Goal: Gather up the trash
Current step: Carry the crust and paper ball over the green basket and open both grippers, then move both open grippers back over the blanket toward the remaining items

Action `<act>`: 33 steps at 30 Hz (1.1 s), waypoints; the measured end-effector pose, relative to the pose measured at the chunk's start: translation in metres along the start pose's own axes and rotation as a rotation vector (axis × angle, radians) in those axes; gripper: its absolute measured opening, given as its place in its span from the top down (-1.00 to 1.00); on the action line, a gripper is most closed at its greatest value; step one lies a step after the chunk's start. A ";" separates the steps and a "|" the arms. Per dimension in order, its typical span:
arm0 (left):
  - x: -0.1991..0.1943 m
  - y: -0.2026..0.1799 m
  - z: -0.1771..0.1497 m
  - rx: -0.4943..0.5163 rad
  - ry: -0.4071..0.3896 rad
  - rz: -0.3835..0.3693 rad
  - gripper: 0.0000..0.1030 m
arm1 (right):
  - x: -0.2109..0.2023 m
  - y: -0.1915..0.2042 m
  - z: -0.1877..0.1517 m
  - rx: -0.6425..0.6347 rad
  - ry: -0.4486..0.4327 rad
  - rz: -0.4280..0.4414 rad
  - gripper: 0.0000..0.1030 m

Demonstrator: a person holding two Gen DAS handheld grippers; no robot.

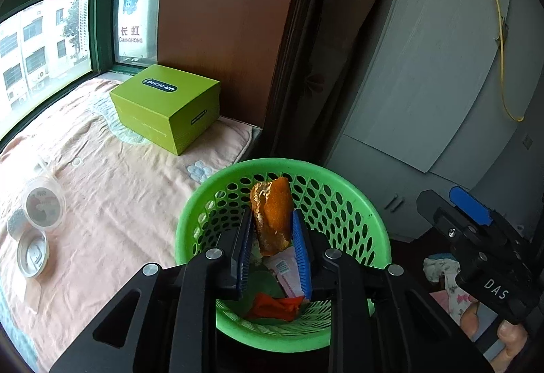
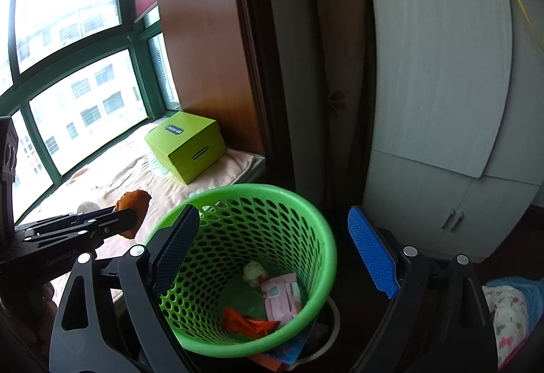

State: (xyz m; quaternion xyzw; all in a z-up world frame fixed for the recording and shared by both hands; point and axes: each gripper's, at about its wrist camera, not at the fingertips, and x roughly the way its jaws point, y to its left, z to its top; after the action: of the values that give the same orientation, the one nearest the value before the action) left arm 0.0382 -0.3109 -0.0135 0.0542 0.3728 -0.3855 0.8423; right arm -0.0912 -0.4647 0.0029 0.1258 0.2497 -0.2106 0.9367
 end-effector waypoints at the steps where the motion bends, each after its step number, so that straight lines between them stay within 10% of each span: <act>1: 0.002 -0.002 0.000 0.002 0.004 -0.004 0.45 | 0.000 -0.002 0.000 0.006 -0.001 -0.003 -0.71; 10: 0.011 -0.008 -0.004 0.000 0.007 0.000 -0.16 | -0.001 -0.011 0.000 0.027 -0.002 -0.006 -0.71; 33: -0.059 0.104 -0.023 -0.166 -0.073 0.290 -0.54 | 0.021 0.079 0.004 -0.115 0.050 0.184 -0.72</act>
State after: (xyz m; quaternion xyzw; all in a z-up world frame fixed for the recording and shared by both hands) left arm 0.0714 -0.1942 -0.0110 0.0237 0.3606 -0.2294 0.9038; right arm -0.0367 -0.4032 0.0058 0.0996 0.2720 -0.1059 0.9513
